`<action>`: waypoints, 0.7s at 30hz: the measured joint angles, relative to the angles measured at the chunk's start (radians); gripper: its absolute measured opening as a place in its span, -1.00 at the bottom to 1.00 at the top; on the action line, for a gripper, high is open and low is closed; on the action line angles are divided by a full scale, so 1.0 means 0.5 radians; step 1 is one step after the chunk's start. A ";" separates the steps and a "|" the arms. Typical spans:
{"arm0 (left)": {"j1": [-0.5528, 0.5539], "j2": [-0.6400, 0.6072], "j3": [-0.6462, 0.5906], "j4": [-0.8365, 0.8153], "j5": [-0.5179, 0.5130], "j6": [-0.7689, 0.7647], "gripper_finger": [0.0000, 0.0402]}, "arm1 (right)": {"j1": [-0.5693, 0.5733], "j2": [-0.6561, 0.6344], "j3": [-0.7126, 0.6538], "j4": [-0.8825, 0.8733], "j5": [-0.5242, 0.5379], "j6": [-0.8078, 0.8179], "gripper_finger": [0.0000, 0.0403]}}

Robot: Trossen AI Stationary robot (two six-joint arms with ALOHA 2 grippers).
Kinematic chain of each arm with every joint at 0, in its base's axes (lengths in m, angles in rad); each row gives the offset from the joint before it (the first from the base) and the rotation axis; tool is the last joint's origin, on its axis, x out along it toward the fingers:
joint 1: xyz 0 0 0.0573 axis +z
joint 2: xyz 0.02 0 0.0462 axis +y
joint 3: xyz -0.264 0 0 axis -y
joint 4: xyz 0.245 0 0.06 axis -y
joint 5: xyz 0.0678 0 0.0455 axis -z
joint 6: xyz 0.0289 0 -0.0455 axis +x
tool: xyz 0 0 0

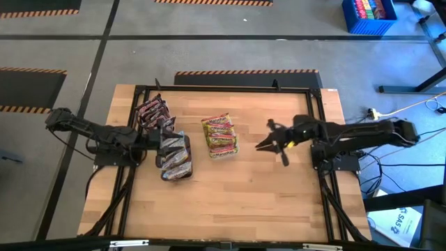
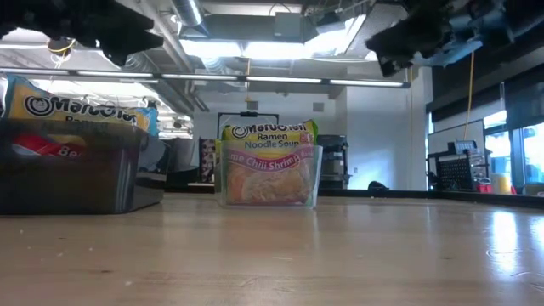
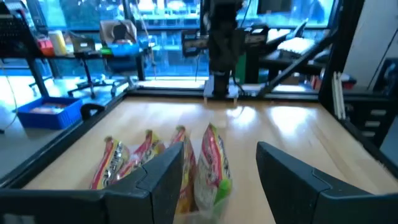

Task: Sort Maruchan noodles
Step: Return to Home Position

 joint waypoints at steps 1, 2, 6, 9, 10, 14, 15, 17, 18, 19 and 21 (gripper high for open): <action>0.000 -0.005 -0.008 0.013 0.001 -0.009 -0.03 | -0.037 -0.069 -0.040 -0.010 -0.024 0.028 -0.87; -0.001 -0.009 -0.016 0.015 -0.001 -0.023 -0.03 | -0.070 -0.146 -0.081 -0.008 -0.037 0.043 -0.90; -0.005 -0.007 -0.019 0.006 -0.019 -0.133 -0.03 | -0.157 -0.468 -0.277 0.003 0.145 0.202 -0.98; -0.004 -0.008 -0.018 -0.013 -0.010 -0.158 -0.03 | -0.142 -0.729 -0.449 0.005 0.491 0.383 -0.99; -0.004 -0.006 -0.019 -0.023 0.006 -0.125 -0.03 | -0.119 -0.806 -0.500 0.017 0.599 0.445 -0.99; -0.005 -0.008 -0.096 0.067 0.076 -0.075 -0.05 | 0.014 -1.052 -0.725 0.108 0.809 0.501 -0.99; -0.005 -0.007 -0.129 0.120 0.080 -0.071 -0.05 | 0.045 -1.120 -0.778 0.120 0.863 0.502 -0.99; -0.005 -0.028 -0.188 0.219 0.087 -0.067 -0.05 | 0.096 -1.254 -0.856 0.124 0.962 0.504 -0.99; -0.005 -0.055 -0.210 0.241 0.097 -0.066 -0.04 | 0.117 -1.321 -0.892 0.126 1.014 0.504 -0.99; -0.005 -0.086 -0.237 0.258 0.097 -0.066 -0.04 | 0.134 -1.381 -0.921 0.122 1.060 0.503 -0.99; -0.005 -0.149 -0.297 0.267 0.096 -0.070 -0.05 | 0.153 -1.490 -0.963 0.093 1.101 0.512 -0.99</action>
